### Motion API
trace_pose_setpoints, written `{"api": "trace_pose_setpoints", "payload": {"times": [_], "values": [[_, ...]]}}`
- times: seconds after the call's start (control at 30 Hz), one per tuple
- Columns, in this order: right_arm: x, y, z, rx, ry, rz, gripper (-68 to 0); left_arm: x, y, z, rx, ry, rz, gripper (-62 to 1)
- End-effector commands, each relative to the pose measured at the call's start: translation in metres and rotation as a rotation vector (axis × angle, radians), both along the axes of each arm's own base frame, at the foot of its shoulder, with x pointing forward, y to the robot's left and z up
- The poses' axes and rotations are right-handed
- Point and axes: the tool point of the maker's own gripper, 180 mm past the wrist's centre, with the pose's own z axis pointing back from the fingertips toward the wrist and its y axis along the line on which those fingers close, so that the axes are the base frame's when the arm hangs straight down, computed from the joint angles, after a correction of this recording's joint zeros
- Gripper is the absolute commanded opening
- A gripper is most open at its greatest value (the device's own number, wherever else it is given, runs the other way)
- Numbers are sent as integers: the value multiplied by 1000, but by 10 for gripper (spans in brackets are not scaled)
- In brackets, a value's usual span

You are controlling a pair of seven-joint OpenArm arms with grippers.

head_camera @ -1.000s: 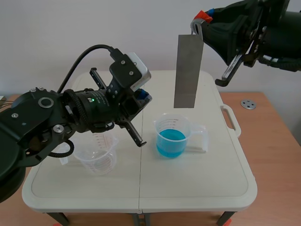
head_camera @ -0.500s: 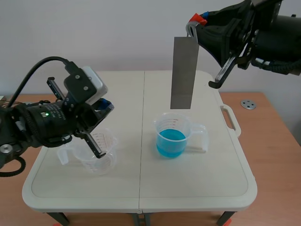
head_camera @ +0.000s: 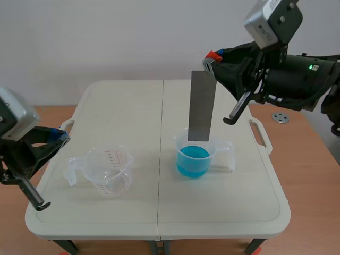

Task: Hold the metal plate by the orange handle, dip it into the blue solution, take it out and point at it, then put the plate back in the beaker on the left.
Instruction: 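Lower the plate into the blue solution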

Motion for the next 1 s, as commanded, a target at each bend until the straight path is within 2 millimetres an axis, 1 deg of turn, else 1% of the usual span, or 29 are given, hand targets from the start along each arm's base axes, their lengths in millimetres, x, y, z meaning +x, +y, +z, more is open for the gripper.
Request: {"api": "trace_pose_setpoints", "payload": {"times": [0.0,0.3,0.57,0.67,0.8,0.97], "values": [[1,4,7,17,-22,19,-662,-6,2,7,-17,-19,0,-590],[0,13,-27,4,28,37,-662,-50,32,13,-25,3,42,-590],[14,10,-46,25,79,17,-662,-87,58,18,-49,30,83,-590],[15,12,-54,15,92,20,-662,-98,66,20,-49,32,98,-590],[13,15,-67,-7,111,31,-662,-109,72,21,-56,40,124,-590],[11,18,-77,-22,128,39,-662,-113,75,19,-68,42,159,-590]]}}
